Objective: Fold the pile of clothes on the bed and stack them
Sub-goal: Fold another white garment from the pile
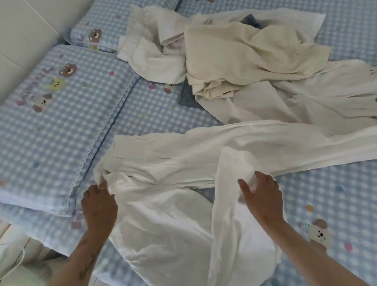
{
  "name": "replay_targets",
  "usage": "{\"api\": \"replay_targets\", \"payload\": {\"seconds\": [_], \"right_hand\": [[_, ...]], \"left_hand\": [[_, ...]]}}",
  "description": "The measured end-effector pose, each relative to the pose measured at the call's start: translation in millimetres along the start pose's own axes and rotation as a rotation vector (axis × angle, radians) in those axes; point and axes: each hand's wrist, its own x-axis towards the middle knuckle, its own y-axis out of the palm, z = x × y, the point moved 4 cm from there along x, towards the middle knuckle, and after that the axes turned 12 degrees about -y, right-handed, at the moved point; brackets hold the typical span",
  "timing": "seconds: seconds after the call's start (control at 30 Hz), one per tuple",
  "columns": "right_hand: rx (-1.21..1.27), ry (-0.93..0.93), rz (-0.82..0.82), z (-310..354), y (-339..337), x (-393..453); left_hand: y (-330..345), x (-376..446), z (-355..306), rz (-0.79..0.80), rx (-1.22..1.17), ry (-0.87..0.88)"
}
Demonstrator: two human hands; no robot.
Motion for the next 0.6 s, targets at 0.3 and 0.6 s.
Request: {"api": "replay_targets", "payload": {"seconds": [0.3, 0.6], "right_hand": [[-0.102, 0.196, 0.140, -1.7, 31.3, 20.6], [-0.112, 0.265, 0.421, -52.9, 21.0, -20.2]], "left_hand": [[34.8, -204.1, -86.6, 0.568, -0.591, 0.069], [49.3, -284.6, -113.7, 0.909, -0.523, -0.012]]}}
